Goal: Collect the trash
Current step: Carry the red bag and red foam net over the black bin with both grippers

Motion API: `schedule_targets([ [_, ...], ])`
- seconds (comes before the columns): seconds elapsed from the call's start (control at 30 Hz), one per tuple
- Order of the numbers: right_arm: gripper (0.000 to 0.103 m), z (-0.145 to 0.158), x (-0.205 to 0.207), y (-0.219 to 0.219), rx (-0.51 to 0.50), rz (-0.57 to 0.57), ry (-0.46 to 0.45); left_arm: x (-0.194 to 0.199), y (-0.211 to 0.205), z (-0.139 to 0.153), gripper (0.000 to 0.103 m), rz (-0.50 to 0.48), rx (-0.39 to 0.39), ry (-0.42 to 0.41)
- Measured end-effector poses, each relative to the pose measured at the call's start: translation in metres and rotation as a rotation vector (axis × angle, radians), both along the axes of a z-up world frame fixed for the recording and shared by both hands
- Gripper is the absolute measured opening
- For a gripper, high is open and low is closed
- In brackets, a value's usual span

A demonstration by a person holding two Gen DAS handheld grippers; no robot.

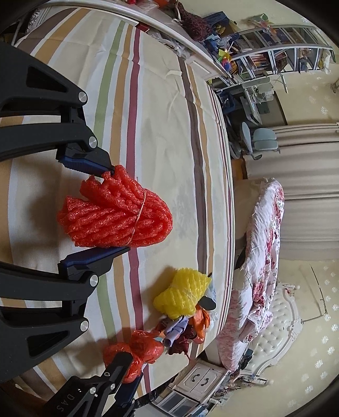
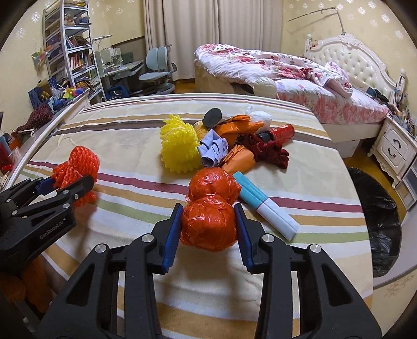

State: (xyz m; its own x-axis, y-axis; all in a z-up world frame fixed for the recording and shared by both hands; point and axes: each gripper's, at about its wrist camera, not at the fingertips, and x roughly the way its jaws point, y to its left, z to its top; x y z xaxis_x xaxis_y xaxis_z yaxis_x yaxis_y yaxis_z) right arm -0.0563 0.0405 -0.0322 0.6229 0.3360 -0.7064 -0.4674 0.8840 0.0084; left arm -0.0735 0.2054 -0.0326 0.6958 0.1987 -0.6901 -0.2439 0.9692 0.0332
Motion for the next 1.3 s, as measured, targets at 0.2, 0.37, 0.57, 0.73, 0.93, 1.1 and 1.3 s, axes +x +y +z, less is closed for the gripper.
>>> schedule_targets([
  [0.2,0.038,0.014,-0.01,-0.024,0.02,-0.035,-0.045,-0.001,-0.017,0.01,0.049,-0.032,-0.02,-0.032],
  [0.37,0.038,0.021,-0.007,-0.052,0.039,-0.108,-0.071,0.005,-0.043,0.019,0.049,-0.076,-0.019,-0.064],
  [0.57,0.038,0.03,0.005,-0.095,0.052,-0.22,-0.117,0.022,-0.076,0.029,0.049,-0.144,-0.021,-0.103],
  [0.73,0.038,0.032,0.018,-0.132,0.056,-0.311,-0.141,0.042,-0.108,0.035,0.049,-0.213,-0.009,-0.129],
  [0.93,0.038,0.029,0.037,-0.177,0.037,-0.424,-0.162,0.071,-0.153,0.035,0.049,-0.3,-0.015,-0.135],
  [1.1,0.038,0.023,0.054,-0.211,0.039,-0.486,-0.156,0.092,-0.193,0.032,0.049,-0.379,-0.016,-0.133],
  [1.3,0.039,0.013,0.072,-0.242,0.049,-0.53,-0.136,0.111,-0.23,0.027,0.049,-0.431,-0.012,-0.132],
])
